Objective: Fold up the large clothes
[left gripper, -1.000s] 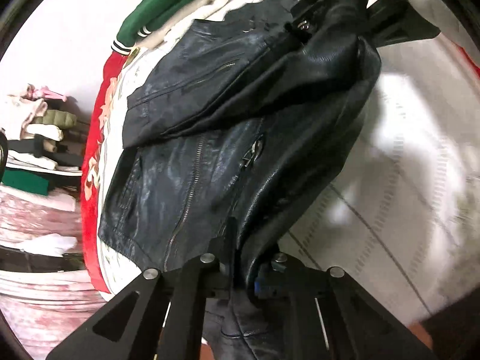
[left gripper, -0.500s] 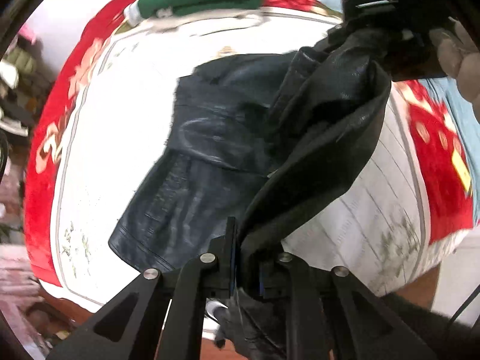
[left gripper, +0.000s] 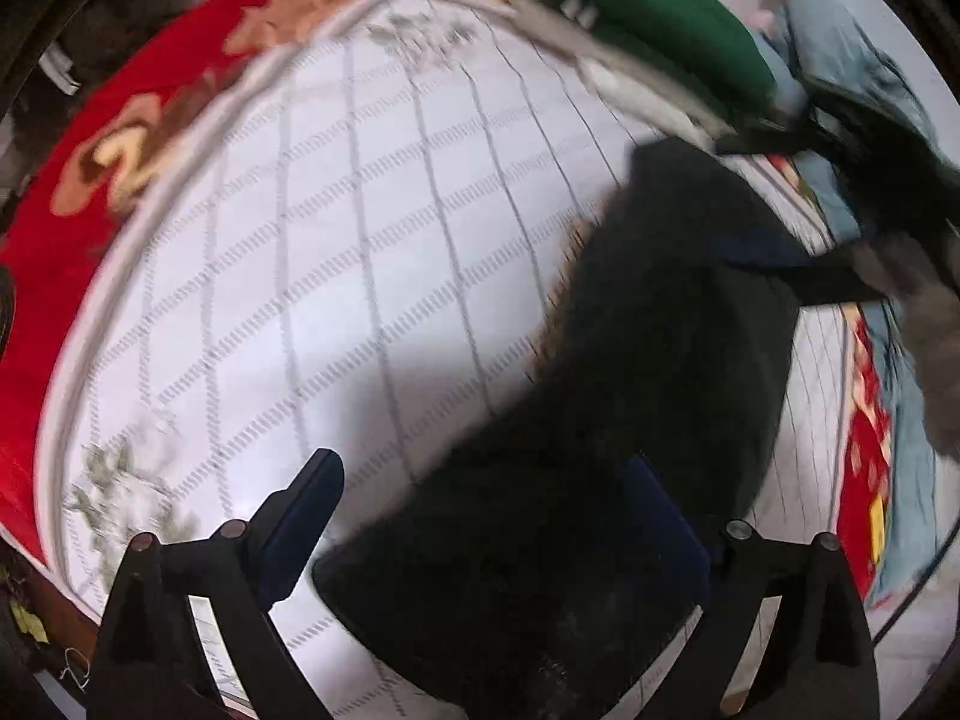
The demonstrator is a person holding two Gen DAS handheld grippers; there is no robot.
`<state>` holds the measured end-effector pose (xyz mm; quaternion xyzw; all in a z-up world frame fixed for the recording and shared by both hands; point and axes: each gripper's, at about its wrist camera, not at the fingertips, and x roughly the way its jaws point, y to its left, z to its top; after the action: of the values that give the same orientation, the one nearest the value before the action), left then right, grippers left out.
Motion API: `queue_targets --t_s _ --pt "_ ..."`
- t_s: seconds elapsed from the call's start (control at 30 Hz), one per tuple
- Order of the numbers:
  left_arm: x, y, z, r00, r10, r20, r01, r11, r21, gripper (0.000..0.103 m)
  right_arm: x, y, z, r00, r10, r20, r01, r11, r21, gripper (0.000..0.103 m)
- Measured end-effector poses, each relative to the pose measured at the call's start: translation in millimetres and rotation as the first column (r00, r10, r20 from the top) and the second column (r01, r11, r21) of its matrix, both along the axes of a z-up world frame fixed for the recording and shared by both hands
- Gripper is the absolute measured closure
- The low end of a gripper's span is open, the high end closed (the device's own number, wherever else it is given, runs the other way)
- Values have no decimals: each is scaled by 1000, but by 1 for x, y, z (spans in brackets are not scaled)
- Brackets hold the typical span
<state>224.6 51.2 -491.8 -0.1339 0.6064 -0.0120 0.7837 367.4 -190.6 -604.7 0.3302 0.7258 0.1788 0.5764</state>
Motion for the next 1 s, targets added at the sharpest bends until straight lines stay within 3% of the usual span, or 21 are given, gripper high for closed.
queue_targets --t_s 0.07,0.17,0.2,0.23,0.27,0.3,0.4,0.47,0.53,0.6,0.67,0.73,0.8,0.83,0.9,1.0 --pt "4 4 12 999 22 26 -22 1000 7 6 -6 -17 25 997 -26 79 25 1000 14 25" --pt "12 -5 20 999 43 30 -45 997 67 6 -17 -41 49 982 -43 185 61 994 -92 26" --pt "18 -12 19 998 48 30 -50 995 86 6 -19 -44 49 980 -40 197 62 992 -109 33" --pt "21 -14 16 999 45 28 -48 995 92 6 -19 -44 43 981 -34 191 56 992 -113 39" --pt "27 -18 11 999 44 20 -46 994 103 6 -18 -41 34 985 -26 168 47 991 -121 53" --pt "34 -25 5 999 50 13 -51 992 118 6 -14 -36 21 989 -13 145 32 991 -130 57" --pt "60 -36 -27 998 57 -27 -51 981 186 6 -1 -8 -32 989 89 116 -60 971 -231 60" --pt "76 -39 -54 996 49 -75 -30 972 235 6 6 0 -65 991 112 74 -91 964 -252 59" --pt "85 -40 -75 990 58 -130 -24 969 244 4 12 -6 -72 995 94 42 -83 973 -214 59" --pt "87 -36 -70 988 78 -131 -44 969 243 5 11 -22 -53 996 83 45 -76 988 -135 59" --pt "84 -36 -52 991 79 -104 -50 966 254 6 4 -61 -22 994 25 103 -12 991 -130 55" --pt "75 -36 -28 994 88 -58 -71 966 248 6 -7 -115 8 979 -61 197 98 977 -189 41" --pt "67 -38 -9 994 101 -30 -90 964 252 6 -17 -165 17 959 -142 246 212 934 -287 18" --pt "63 -39 -1 994 109 -15 -102 962 254 5 -19 -189 10 950 -184 252 261 910 -322 17" --pt "57 -44 8 993 121 5 -118 956 269 4 -19 -216 -23 953 -244 181 290 909 -299 17" --pt "56 -56 13 993 117 28 -119 942 314 3 -13 -222 -87 950 -309 35 311 942 -126 19"
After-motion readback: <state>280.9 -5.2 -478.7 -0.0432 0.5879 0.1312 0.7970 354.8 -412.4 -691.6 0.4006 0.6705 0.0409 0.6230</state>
